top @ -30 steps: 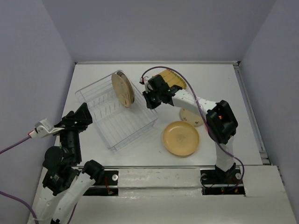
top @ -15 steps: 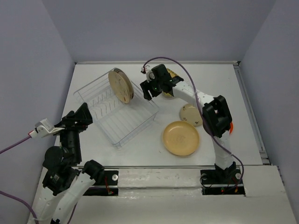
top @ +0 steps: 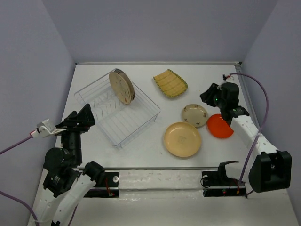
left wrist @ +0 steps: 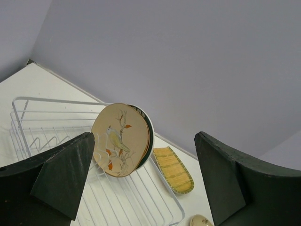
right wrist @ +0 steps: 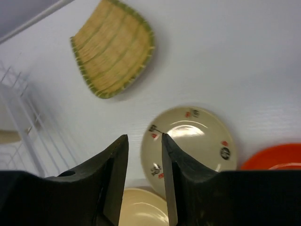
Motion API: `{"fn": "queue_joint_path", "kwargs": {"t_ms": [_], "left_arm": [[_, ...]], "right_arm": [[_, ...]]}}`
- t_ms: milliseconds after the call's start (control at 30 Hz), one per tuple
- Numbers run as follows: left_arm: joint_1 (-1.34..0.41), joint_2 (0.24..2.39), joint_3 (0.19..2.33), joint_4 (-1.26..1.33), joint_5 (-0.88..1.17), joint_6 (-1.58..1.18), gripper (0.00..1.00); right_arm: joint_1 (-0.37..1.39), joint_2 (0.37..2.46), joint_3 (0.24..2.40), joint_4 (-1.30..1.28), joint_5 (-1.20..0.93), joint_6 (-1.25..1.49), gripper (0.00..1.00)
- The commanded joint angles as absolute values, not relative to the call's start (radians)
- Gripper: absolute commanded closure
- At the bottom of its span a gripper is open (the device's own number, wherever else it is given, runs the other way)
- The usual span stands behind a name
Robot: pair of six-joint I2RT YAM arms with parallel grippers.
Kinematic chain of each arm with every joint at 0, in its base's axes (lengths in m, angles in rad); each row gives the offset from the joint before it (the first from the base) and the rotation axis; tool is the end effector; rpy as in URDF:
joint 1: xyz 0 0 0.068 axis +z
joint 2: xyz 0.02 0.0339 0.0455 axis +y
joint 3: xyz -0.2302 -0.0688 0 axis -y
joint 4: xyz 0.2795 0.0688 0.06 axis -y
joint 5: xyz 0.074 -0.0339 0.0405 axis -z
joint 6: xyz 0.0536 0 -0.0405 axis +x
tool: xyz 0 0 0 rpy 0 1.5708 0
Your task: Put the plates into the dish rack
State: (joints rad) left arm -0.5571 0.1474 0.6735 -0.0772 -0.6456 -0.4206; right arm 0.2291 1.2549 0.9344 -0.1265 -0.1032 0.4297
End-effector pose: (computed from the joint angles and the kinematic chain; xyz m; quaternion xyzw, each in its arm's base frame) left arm 0.1097 -0.0303 0.3902 -0.2336 0.5217 -0.2281 0.7882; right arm 0.3371 0.0843 0.2462 0.0573 0.8436 0.2134 0.4894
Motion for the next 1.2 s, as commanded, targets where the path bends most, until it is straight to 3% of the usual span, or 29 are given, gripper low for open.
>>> {"fn": "queue_joint_path", "kwargs": {"t_ms": [0, 67, 333, 433, 567, 867, 1167], "left_arm": [[-0.565, 0.132, 0.664, -0.011, -0.630, -0.403, 0.01], [-0.566, 0.127, 0.663, -0.009, -0.627, -0.402, 0.01], [-0.572, 0.129, 0.661, -0.008, -0.623, -0.394, 0.01], [-0.583, 0.132, 0.661, -0.008, -0.632, -0.388, 0.01], [-0.588, 0.118, 0.663, -0.008, -0.634, -0.385, 0.01], [-0.611, 0.101, 0.663, -0.008, -0.646, -0.380, 0.01], [-0.615, 0.086, 0.664, -0.008, -0.652, -0.380, 0.01]], "right_arm": [[0.001, 1.152, 0.684, -0.074, -0.168, 0.609, 0.61], [-0.084, 1.152, 0.661, -0.072, -0.249, 0.550, 0.60], [-0.115, 1.419, 0.836, 0.041, -0.498, 0.336, 0.50], [-0.136, 1.544, 0.934, 0.048, -0.490, 0.287, 0.43], [-0.156, 1.692, 1.025, -0.064, -0.547, 0.236, 0.43], [-0.156, 1.836, 1.014, -0.104, -0.621, 0.202, 0.42], [-0.156, 1.884, 1.008, -0.161, -0.689, 0.215, 0.54]]}}
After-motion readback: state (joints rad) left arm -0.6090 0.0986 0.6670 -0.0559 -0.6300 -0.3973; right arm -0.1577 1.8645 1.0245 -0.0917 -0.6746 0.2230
